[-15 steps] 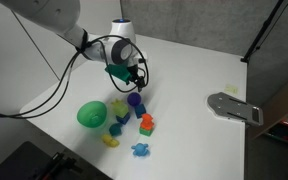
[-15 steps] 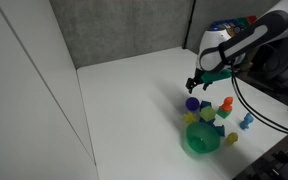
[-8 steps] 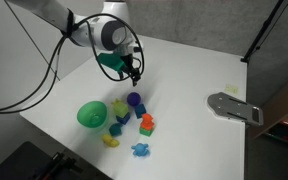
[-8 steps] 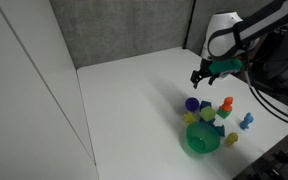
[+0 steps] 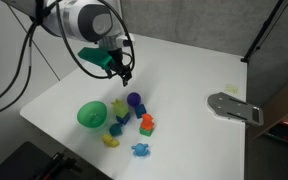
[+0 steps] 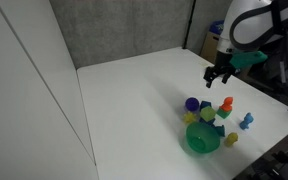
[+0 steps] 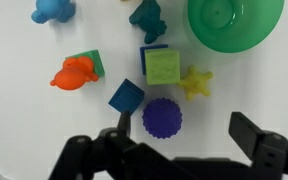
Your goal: Take the blue ball out of the bowl
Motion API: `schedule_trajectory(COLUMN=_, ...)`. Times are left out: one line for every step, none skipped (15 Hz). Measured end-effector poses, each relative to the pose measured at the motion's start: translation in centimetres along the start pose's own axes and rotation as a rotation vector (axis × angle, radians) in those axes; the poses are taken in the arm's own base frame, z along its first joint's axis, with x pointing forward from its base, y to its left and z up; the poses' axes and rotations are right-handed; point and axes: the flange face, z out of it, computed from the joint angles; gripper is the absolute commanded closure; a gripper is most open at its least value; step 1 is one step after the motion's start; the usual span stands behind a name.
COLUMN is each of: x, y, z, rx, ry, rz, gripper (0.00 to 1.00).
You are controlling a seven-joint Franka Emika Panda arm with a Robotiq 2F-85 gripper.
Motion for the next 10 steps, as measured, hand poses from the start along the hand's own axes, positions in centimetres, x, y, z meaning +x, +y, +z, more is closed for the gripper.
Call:
schedule_trajectory(x=-0.8, y=0.4, z=-0.9, rx=0.002, ry=-0.003, rz=-0.001, gripper=0.0)
schedule_trajectory(x=-1.6, y=0.8, z=-1.8, rx=0.005, ry=-0.006, rz=0.003, gripper=0.0)
schedule_trajectory(x=-2.3, y=1.4, z=-2.9, rx=0.008, ry=-0.004, rz=0.01, gripper=0.0)
schedule_trajectory(x=-3.0, y=1.9, z=-4.0, rx=0.012, ry=-0.002, rz=0.017, gripper=0.0)
schedule_trajectory(x=-3.6, y=2.4, z=-5.3, rx=0.016, ry=0.004, rz=0.024, gripper=0.0)
schedule_trajectory(x=-4.2, y=3.0, z=-6.6, rx=0.021, ry=0.011, rz=0.03, gripper=0.0)
schedule_trajectory(x=-4.8, y=3.4, z=-8.1, rx=0.026, ry=0.023, rz=0.034, gripper=0.0)
schedule_trajectory(x=-5.3, y=3.8, z=-9.5, rx=0.03, ry=0.033, rz=0.035, gripper=0.0)
schedule_trajectory(x=-5.9, y=4.1, z=-10.9, rx=0.034, ry=0.044, rz=0.036, gripper=0.0)
schedule_trajectory(x=-6.4, y=4.4, z=-12.2, rx=0.038, ry=0.055, rz=0.035, gripper=0.0)
